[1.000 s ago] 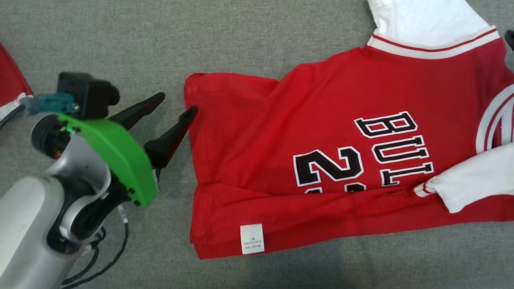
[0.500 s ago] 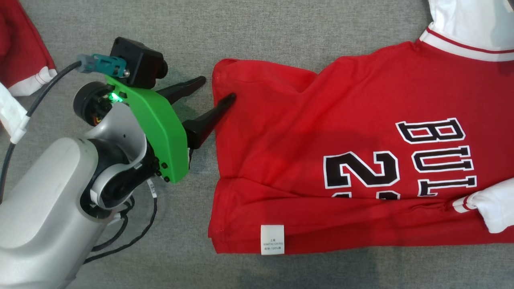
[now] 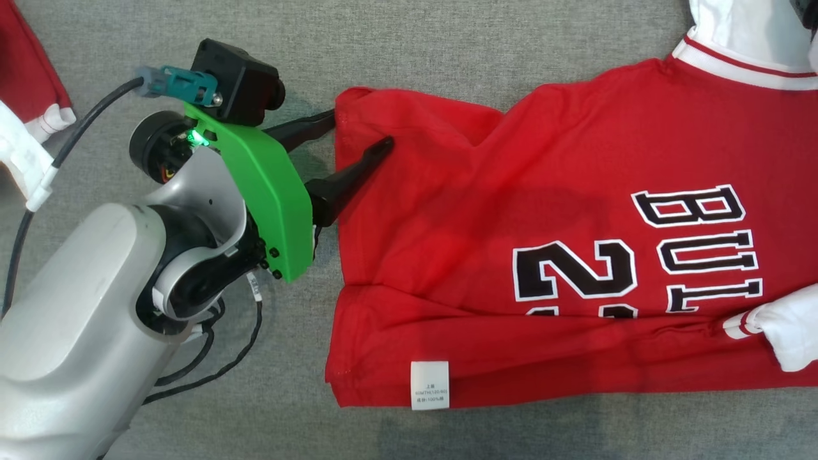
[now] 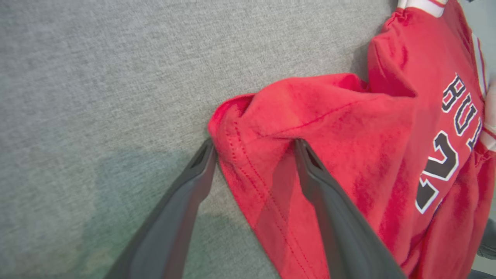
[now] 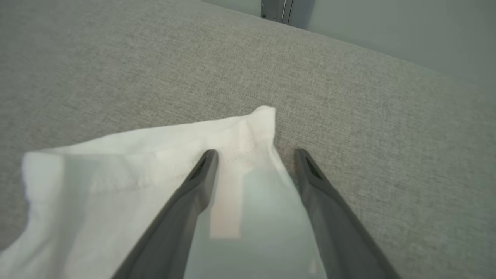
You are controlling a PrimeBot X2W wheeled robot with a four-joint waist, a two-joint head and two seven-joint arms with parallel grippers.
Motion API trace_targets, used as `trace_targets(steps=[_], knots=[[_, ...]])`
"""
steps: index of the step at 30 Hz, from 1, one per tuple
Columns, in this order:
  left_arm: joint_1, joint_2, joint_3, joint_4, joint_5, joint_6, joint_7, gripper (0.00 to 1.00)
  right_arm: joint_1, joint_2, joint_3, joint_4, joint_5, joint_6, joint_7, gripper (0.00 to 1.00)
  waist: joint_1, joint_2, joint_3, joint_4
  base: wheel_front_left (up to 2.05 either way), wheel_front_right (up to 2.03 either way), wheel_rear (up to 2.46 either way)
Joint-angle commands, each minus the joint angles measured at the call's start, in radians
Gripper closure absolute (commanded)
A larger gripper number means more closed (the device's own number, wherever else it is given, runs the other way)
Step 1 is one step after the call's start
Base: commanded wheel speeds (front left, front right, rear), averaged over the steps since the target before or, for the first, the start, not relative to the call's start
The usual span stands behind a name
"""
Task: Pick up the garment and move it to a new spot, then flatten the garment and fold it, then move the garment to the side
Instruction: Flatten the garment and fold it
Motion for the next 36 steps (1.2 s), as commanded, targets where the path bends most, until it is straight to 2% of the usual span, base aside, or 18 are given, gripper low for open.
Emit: trace_targets(steps=[1, 2, 3, 4, 5, 6, 11, 18, 23, 29, 33, 36], knots=[[-0.017, -0.010, -0.004, 0.008, -0.015, -0.011, 0.001, 0.00, -0.002, 0.013, 0.023, 0.009, 0.015, 0.000, -0.007, 0.00, 0.0000, 0.0000, 0.000, -0.004, 0.00, 0.00, 0.00], [-0.018, -0.016, -0.007, 0.012, -0.016, -0.012, 0.000, 0.11, -0.003, 0.013, 0.034, 0.012, 0.021, 0.000, -0.011, 0.00, 0.0000, 0.0000, 0.000, -0.005, 0.00, 0.00, 0.00], [-0.018, -0.022, -0.010, 0.017, -0.017, -0.013, -0.001, 0.61, -0.005, 0.011, 0.046, 0.014, 0.027, 0.001, -0.014, 0.00, 0.0000, 0.0000, -0.001, -0.007, 0.00, 0.00, 0.00], [-0.019, -0.028, -0.009, 0.022, -0.015, -0.011, -0.007, 1.00, -0.009, 0.010, 0.058, 0.015, 0.031, 0.000, -0.025, 0.33, 0.0000, 0.0000, -0.001, -0.008, 0.00, 0.00, 0.00], [-0.022, -0.035, -0.005, 0.027, -0.011, -0.006, -0.017, 1.00, -0.014, 0.009, 0.067, 0.016, 0.037, 0.000, -0.035, 0.33, 0.0000, 0.0000, -0.003, -0.009, 0.00, 0.00, 0.00], [-0.026, -0.036, -0.004, 0.031, -0.005, -0.002, -0.021, 1.00, -0.021, 0.006, 0.075, 0.017, 0.041, 0.000, -0.048, 1.00, 0.0000, 0.0000, -0.004, -0.010, 0.00, 0.00, 0.00], [-0.027, -0.016, 0.054, 0.034, -0.006, 0.023, -0.069, 1.00, -0.062, -0.018, 0.055, 0.030, 0.050, 0.000, -0.167, 1.00, 0.0000, 0.0000, -0.016, -0.015, 0.00, 0.00, 0.00], [0.012, 0.013, 0.107, 0.023, -0.014, 0.052, -0.112, 1.00, -0.060, -0.038, 0.019, 0.073, 0.085, 0.000, -0.265, 1.00, 0.0000, 0.0000, -0.051, -0.032, 0.00, 0.00, 0.00], [0.039, 0.024, 0.126, 0.012, -0.012, 0.072, -0.135, 1.00, -0.008, -0.054, 0.025, 0.026, 0.118, 0.000, -0.334, 1.00, 0.0000, 0.0000, -0.079, -0.059, 0.00, 0.00, 0.00], [0.164, 0.058, 0.148, -0.080, -0.018, 0.101, -0.185, 1.00, 0.163, -0.084, 0.010, -0.101, 0.153, 0.000, -0.446, 1.00, 0.0000, 0.0000, -0.145, -0.109, 0.00, 0.00, 0.00], [0.310, 0.086, 0.167, -0.173, -0.037, 0.137, -0.228, 1.00, 0.342, -0.098, -0.047, -0.193, 0.173, 0.000, -0.514, 1.00, 0.0000, 0.0000, -0.188, -0.137, 0.00, 0.00, 0.00], [0.412, 0.089, 0.173, -0.212, -0.054, 0.160, -0.265, 1.00, 0.485, -0.080, -0.105, -0.242, 0.187, 0.000, -0.550, 1.00, 0.0000, 0.0000, -0.223, -0.156, 0.00, 0.00, 0.00]])
